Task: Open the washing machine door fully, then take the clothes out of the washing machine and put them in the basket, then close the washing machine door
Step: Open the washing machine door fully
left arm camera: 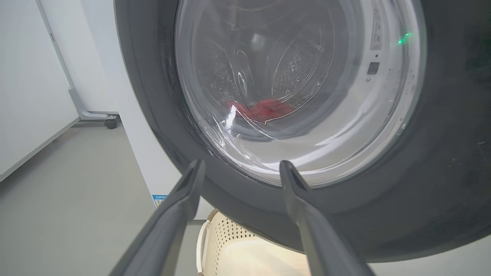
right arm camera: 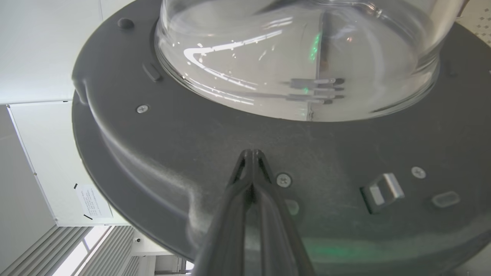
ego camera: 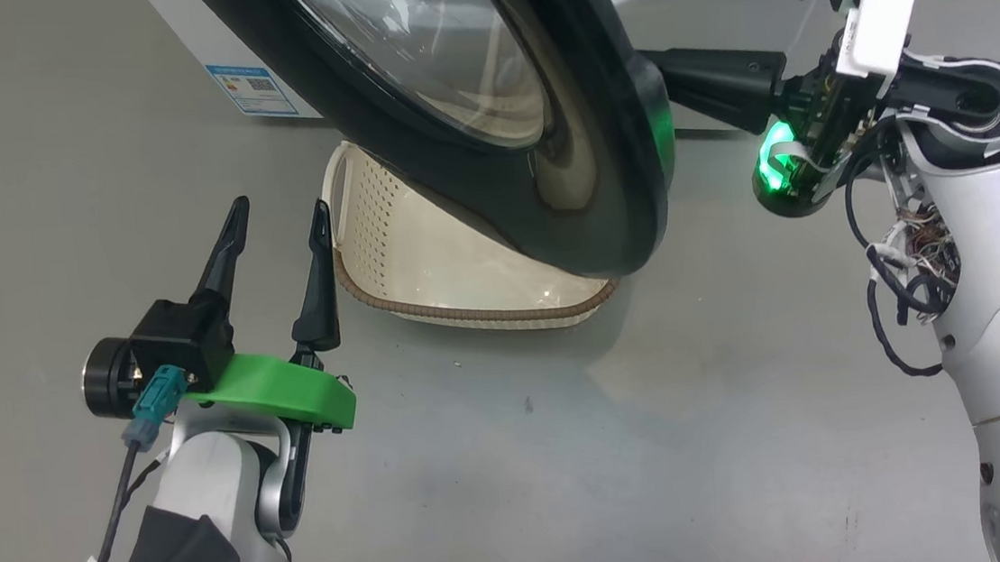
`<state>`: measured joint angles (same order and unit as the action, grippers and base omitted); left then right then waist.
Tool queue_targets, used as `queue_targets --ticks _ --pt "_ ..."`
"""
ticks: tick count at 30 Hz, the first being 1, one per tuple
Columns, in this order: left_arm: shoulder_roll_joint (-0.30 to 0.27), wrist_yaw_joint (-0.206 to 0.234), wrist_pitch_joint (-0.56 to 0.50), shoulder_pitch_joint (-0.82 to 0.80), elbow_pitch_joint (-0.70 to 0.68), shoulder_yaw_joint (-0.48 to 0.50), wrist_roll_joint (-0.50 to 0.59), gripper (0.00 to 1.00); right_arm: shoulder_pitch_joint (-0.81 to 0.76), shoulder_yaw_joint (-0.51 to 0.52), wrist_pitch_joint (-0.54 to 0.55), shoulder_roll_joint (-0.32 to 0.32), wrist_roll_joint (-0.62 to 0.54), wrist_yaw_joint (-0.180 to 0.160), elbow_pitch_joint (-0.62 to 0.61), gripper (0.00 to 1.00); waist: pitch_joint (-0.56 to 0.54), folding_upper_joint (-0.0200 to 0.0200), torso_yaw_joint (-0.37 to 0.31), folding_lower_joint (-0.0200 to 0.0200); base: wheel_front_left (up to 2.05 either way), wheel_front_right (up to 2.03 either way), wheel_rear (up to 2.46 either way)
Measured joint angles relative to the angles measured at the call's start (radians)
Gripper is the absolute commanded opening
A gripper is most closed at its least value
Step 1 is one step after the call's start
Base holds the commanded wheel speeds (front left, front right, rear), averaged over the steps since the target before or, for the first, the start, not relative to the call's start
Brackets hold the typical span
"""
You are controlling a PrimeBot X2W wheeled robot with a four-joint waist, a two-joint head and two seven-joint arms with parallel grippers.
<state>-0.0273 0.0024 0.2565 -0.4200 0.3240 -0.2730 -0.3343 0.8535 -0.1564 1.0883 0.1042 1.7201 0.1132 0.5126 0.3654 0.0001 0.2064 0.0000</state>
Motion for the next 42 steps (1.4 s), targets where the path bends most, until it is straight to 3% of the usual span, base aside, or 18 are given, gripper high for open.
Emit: queue_targets --ticks 22,42 --pt "0.000 -0.007 0.000 0.063 0.026 -0.027 -0.036 1.00 -0.212 -0.077 0.031 -0.023 0.011 0.008 -0.086 0.00 -0.082 -0.0001 0.102 0.0000 0.00 0.00 0.00" --pt "-0.001 0.012 0.000 0.100 0.029 -0.072 -0.090 1.00 -0.308 -0.152 -0.030 -0.034 0.028 0.008 -0.119 0.00 -0.135 0.0000 0.220 0.0000 0.00 0.00 0.00"
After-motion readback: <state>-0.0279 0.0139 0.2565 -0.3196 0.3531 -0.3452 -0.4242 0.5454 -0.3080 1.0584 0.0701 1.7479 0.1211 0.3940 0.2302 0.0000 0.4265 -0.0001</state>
